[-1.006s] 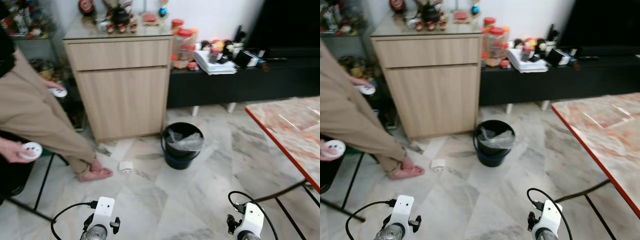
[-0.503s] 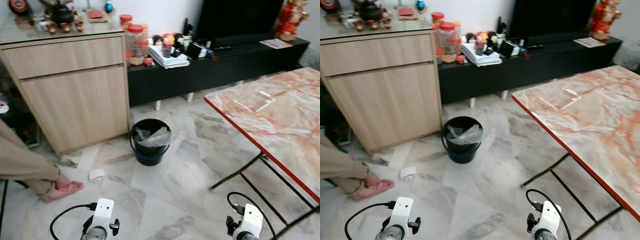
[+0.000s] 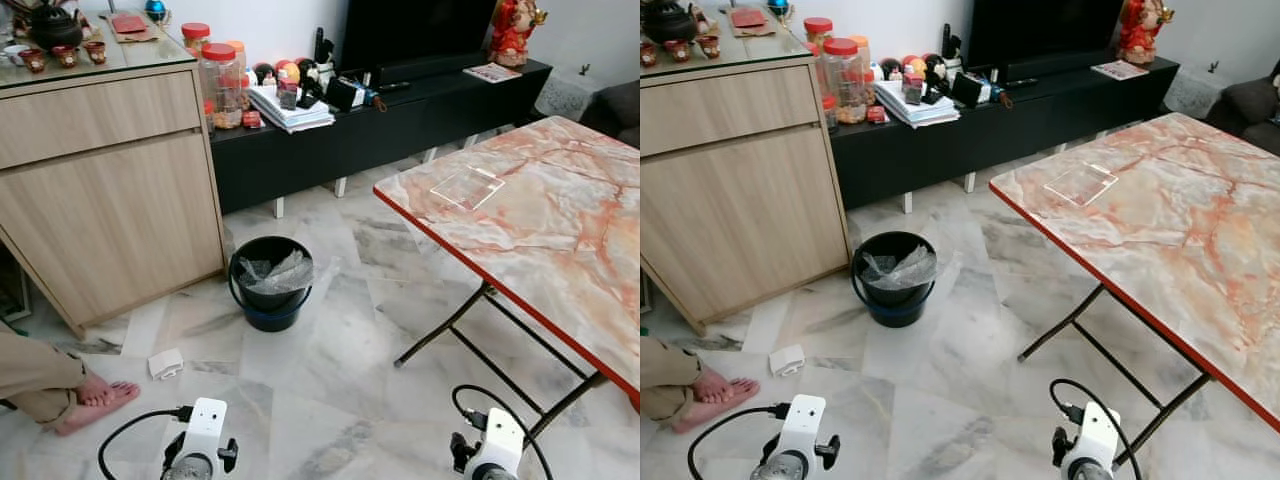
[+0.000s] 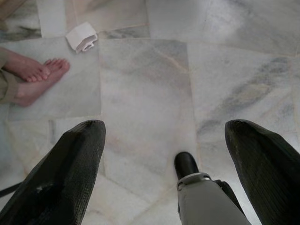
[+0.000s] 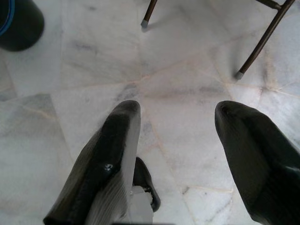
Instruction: Picking trash to rubbish bin
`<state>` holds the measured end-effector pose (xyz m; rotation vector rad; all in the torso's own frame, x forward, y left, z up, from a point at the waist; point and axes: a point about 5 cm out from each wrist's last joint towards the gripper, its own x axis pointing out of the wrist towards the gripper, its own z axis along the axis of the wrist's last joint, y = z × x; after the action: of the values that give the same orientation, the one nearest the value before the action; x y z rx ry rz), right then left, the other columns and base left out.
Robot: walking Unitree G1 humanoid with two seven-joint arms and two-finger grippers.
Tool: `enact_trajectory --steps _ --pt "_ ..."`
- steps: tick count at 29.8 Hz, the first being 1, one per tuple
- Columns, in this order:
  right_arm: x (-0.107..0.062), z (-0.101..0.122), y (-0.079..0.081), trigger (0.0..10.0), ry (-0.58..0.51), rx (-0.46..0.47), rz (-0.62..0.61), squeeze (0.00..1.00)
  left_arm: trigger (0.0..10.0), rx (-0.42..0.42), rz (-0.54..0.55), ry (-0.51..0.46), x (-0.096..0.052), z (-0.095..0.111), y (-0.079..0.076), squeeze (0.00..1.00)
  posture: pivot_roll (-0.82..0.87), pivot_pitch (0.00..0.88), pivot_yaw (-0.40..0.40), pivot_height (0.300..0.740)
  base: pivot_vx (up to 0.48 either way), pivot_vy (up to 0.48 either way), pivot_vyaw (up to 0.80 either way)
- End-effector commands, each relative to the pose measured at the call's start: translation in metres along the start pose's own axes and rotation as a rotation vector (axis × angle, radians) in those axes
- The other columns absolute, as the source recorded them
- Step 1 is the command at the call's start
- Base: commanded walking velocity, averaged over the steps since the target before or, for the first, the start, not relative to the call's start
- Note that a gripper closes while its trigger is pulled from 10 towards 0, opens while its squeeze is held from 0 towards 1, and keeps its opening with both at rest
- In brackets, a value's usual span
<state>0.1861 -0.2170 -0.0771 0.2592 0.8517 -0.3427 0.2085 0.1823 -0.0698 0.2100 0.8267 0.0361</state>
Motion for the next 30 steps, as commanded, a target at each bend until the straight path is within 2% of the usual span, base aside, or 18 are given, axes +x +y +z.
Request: enact_trajectory --steps 1,21,30 --pt "0.0003 0.0017 -0.0022 10.0 -0.001 0.001 -0.011 0.00 10.0 0.001 0.000 0.035 -0.0017 -0.0082 -0.0019 0.00 0.16 0.000 -0.111 0.740 0.000 0.000 -0.80" --pt "0.0002 0.0018 -0.0027 10.0 -0.002 0.005 -0.009 0.00 10.0 -0.012 0.002 0.044 -0.0021 -0.0102 -0.0024 0.00 0.16 0.000 -0.113 0.740 0.000 0.000 -0.80" --pt "0.0004 0.0023 -0.0019 10.0 -0.002 0.002 -0.006 0.00 10.0 0.009 0.008 0.039 -0.0020 -0.0095 -0.0012 0.00 0.16 0.000 -0.112 0.740 0.000 0.000 -0.80"
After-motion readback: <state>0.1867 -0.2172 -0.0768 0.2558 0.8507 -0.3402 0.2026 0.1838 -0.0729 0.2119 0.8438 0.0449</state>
